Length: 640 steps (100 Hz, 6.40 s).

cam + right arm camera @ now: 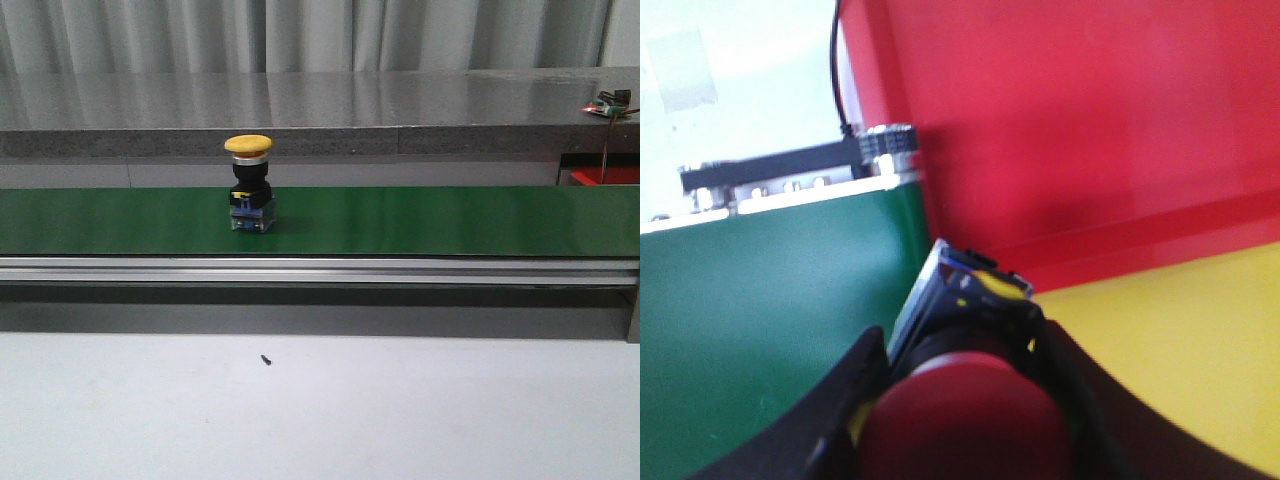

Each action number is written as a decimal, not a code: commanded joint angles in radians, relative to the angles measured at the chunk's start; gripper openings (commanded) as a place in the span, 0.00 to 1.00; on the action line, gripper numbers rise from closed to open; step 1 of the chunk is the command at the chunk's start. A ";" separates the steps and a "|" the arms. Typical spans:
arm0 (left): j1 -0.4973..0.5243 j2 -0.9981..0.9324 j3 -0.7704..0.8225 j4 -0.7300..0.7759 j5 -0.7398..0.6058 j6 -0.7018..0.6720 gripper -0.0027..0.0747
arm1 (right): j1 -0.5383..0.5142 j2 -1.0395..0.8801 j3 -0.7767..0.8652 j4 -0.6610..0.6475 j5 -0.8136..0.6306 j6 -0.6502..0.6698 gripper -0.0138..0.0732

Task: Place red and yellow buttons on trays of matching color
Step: 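Carry the red button over the red tray and release it, then lower the right gripper onto the yellow button on the belt, grasp, then carry the yellow button into the yellow tray and release it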

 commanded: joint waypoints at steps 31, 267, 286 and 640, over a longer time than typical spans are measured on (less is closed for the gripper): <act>-0.008 0.005 -0.025 -0.022 -0.068 0.004 0.01 | -0.059 0.119 -0.168 0.039 -0.012 -0.070 0.35; -0.008 0.005 -0.025 -0.022 -0.068 0.004 0.01 | 0.388 -0.156 -0.038 0.085 0.154 0.035 0.86; -0.008 0.005 -0.025 -0.022 -0.068 0.004 0.01 | 0.477 -0.139 -0.038 0.086 0.151 0.169 0.86; -0.008 0.005 -0.025 -0.022 -0.068 0.004 0.01 | -0.131 -0.027 0.363 0.006 -0.091 0.144 0.72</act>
